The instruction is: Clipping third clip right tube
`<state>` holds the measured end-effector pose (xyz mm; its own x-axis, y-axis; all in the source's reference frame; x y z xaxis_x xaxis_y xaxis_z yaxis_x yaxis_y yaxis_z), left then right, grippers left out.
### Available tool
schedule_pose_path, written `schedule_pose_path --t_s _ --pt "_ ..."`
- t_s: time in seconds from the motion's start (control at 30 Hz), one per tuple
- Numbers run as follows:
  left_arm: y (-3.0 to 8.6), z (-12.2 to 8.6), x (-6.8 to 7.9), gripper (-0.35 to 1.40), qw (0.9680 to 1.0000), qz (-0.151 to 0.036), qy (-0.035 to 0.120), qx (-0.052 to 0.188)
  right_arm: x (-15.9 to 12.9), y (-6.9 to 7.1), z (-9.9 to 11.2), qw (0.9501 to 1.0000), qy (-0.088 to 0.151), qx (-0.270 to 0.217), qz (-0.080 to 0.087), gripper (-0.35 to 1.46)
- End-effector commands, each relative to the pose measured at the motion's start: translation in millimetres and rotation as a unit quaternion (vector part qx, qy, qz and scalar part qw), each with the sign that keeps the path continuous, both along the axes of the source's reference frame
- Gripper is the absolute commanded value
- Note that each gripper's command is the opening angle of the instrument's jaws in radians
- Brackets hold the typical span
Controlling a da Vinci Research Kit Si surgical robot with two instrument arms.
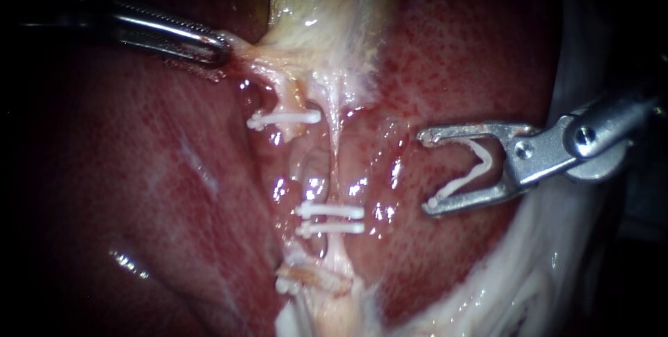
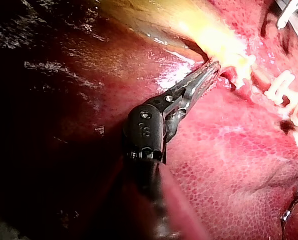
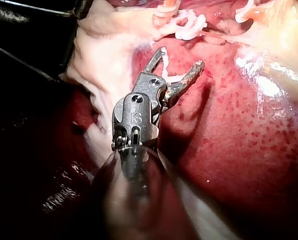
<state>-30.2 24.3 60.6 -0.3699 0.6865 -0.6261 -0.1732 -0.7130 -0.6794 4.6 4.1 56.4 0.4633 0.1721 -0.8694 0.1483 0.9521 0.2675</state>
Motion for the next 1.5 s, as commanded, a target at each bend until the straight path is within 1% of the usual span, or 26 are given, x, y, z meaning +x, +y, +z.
schedule_pose_path --t_s 0.03,0.1,0.13,0.27,0.37,0.43,0.5,0.6,0.7,0.77,0.87,0.93,1.03,1.13,1.23,1.27,1.4,1.5 --pt "0.4 -0.7 0.4 -0.35 1.0000 0.002 -0.003 0.003 0.0 0.0 0.0 1.0000 0.001 0.001 -0.001 0.50" --pt "1.0 -1.9 1.0 -0.35 1.0000 -0.003 0.000 0.007 0.1 0.0 0.0 1.0000 0.002 0.002 -0.003 0.50" --pt "1.4 -2.8 1.3 -0.35 1.0000 -0.005 -0.001 0.002 0.1 0.0 0.0 1.0000 0.003 0.003 -0.004 0.50" --pt "2.2 -5.1 2.0 -0.35 0.9998 -0.012 -0.013 -0.010 0.3 0.0 0.0 0.9999 0.004 0.005 -0.008 0.50" --pt "2.1 -6.0 2.0 -0.35 0.9998 -0.012 -0.013 -0.011 0.6 0.0 -0.1 0.9999 0.007 0.007 -0.009 0.50" --pt "2.0 -6.2 2.0 -0.35 0.9998 -0.011 -0.013 -0.014 1.0 0.0 -0.1 0.9998 0.013 0.009 -0.010 0.50" --pt "1.9 -6.2 2.0 -0.35 0.9998 -0.011 -0.013 -0.014 1.6 0.1 -0.1 0.9997 0.017 0.020 0.002 0.50" --pt "1.9 -6.2 2.1 -0.35 0.9998 -0.011 -0.013 -0.014 3.0 0.4 0.1 0.9978 0.028 0.057 0.018 0.50" --pt "1.9 -6.2 2.0 -0.35 0.9998 -0.011 -0.013 -0.014 4.7 0.6 0.5 0.9948 0.031 0.091 0.035 0.50" --pt "1.9 -6.2 2.0 -0.35 0.9998 -0.011 -0.013 -0.014 5.9 0.6 0.8 0.9923 0.028 0.112 0.045 0.50" --pt "1.9 -6.2 2.0 -0.35 0.9998 -0.012 -0.013 -0.014 7.5 0.6 1.6 0.9892 0.027 0.135 0.051 0.50" --pt "1.9 -6.3 1.9 -0.35 0.9998 -0.012 -0.012 -0.014 8.5 0.6 2.4 0.9865 0.028 0.150 0.059 0.50" --pt "1.8 -6.3 1.9 -0.35 0.9998 -0.012 -0.012 -0.014 9.8 0.5 3.7 0.9831 0.028 0.170 0.062 0.50" --pt "1.8 -6.4 1.9 -0.35 0.9998 -0.012 -0.012 -0.014 11.0 0.3 5.1 0.9784 0.035 0.193 0.064 0.50" --pt "1.8 -6.4 1.9 -0.35 0.9998 -0.012 -0.012 -0.014 12.1 0.2 6.3 0.9722 0.048 0.218 0.069 0.50" --pt "1.8 -6.4 1.9 -0.35 0.9998 -0.012 -0.012 -0.014 12.4 0.3 6.6 0.9693 0.053 0.229 0.071 0.50" --pt "1.8 -6.4 1.9 -0.35 0.9998 -0.012 -0.012 -0.014 13.7 0.9 7.5 0.9554 0.084 0.272 0.080 0.50" --pt "1.8 -6.4 1.8 -0.35 0.9998 -0.012 -0.012 -0.014 14.5 1.2 7.7 0.9452 0.105 0.299 0.081 0.50"
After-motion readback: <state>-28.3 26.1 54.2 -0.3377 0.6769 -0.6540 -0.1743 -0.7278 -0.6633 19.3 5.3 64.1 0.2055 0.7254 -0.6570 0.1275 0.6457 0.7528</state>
